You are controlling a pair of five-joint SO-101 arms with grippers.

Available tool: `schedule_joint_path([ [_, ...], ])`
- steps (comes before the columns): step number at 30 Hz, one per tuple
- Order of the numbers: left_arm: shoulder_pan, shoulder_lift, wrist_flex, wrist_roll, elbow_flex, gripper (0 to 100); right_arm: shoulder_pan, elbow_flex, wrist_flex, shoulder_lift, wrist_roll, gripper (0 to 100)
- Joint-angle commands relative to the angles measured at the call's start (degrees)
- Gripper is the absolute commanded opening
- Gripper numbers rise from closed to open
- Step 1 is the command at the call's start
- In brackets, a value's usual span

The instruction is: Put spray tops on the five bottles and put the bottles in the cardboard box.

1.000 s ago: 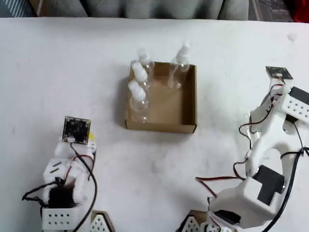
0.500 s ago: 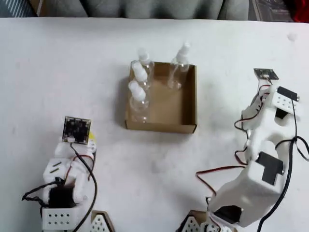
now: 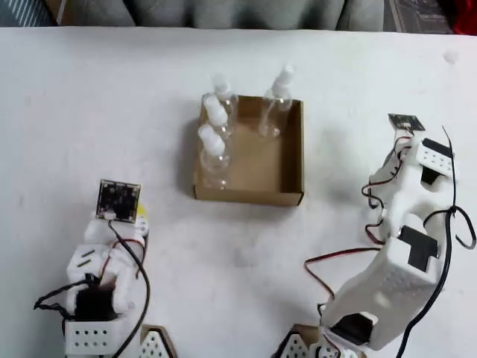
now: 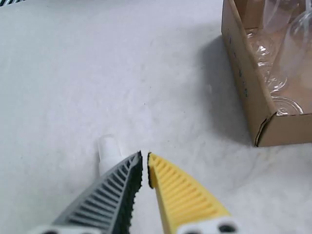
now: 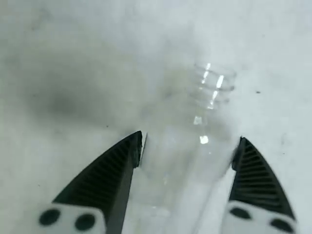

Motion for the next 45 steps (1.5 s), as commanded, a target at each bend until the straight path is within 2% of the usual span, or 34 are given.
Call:
schedule_joint_path([
  [1,0.13,-0.48,0.09,-0.79,-0.09,2,0.13,-1.58,0.48,-1.01,-4.84,25.1],
  [8,0.13,-0.48,0.09,-0.79,-0.09,2,0.04,-2.46,2.15,-3.74,-13.01,25.1],
  [12,0.13,-0.48,0.09,-0.79,-0.09,2,-0.04,-2.46,1.71,-5.23,-12.75,24.3],
  [15,0.13,-0.48,0.09,-0.79,-0.09,2,0.04,-2.11,-0.04,-4.79,-10.99,19.8],
  [21,0.13,-0.48,0.09,-0.79,-0.09,2,-0.22,-5.19,-0.4,0.84,-10.2,16.5],
  [23,0.13,-0.48,0.09,-0.79,-0.09,2,0.13,-7.12,-0.4,1.63,-10.02,11.5],
  [25,0.13,-0.48,0.09,-0.79,-0.09,2,0.75,-8.62,-0.22,1.89,-10.02,2.6],
  [31,0.13,-0.48,0.09,-0.79,-0.09,2,0.66,-13.8,8.92,1.89,-9.67,1.9],
  [34,0.04,-0.57,0.09,-0.35,-0.09,2,0.66,-17.41,13.49,1.89,-6.59,1.8],
  [38,-1.19,-0.57,4.92,-0.26,-3.25,2,1.01,-20.57,17.36,1.89,-4.31,1.8],
  [45,-7.69,-0.4,15.38,-0.18,-18.64,2,0.84,-21.01,18.68,1.98,-2.99,1.8],
])
